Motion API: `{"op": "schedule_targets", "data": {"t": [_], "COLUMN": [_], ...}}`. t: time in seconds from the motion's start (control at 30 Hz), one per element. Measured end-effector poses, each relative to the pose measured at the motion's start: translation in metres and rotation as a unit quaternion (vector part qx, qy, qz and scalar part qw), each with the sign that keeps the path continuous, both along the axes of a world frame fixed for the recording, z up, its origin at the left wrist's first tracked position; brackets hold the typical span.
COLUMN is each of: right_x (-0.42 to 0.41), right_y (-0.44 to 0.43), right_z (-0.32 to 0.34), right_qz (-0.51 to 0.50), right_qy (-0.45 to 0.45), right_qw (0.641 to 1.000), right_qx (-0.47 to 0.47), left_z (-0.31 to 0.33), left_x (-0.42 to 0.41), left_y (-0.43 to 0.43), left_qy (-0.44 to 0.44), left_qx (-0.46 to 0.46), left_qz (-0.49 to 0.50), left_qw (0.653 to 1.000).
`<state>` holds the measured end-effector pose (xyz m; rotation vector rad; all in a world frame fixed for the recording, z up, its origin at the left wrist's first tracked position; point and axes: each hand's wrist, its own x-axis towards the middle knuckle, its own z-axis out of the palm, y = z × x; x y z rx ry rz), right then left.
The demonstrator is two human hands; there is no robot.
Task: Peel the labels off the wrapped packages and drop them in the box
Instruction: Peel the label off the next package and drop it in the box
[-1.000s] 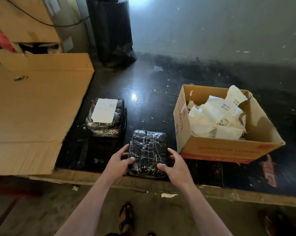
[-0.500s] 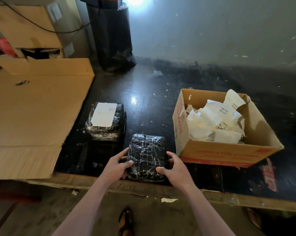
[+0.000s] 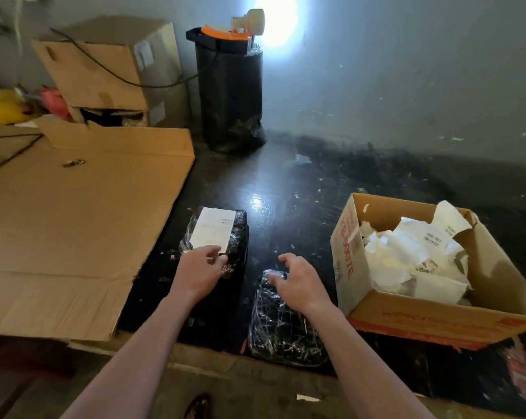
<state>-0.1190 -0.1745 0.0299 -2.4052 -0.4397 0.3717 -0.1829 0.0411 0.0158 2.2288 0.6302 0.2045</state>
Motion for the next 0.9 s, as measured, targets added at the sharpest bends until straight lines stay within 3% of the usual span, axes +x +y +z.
{"op": "schedule_targets", "data": {"t": [0.3, 0.67, 0.9], "right_x": [0.055, 0.082, 0.096], "right_y": [0.116, 0.164, 0.186], "right_z": [-0.007, -0.038, -0.031], "right_qz": [-0.022, -0.138, -0.117], "right_qy": [0.088, 0.161, 0.121], "right_qw": [0.995, 0.977, 0.984], "right_qx": [-0.048, -0.015, -0.053], "left_z": [-0.008, -0.047, -0.054], "left_x": [0.060, 0.087, 0.099], "left_y": [0.108, 0.160, 0.176], "left_qy": [0.060, 0.146, 0.160], "left_qx": [0.053, -0.146, -0.273], "left_qz": [-0.010, -0.085, -0.092], "left_qw": [0.997, 0.975, 0.944]}}
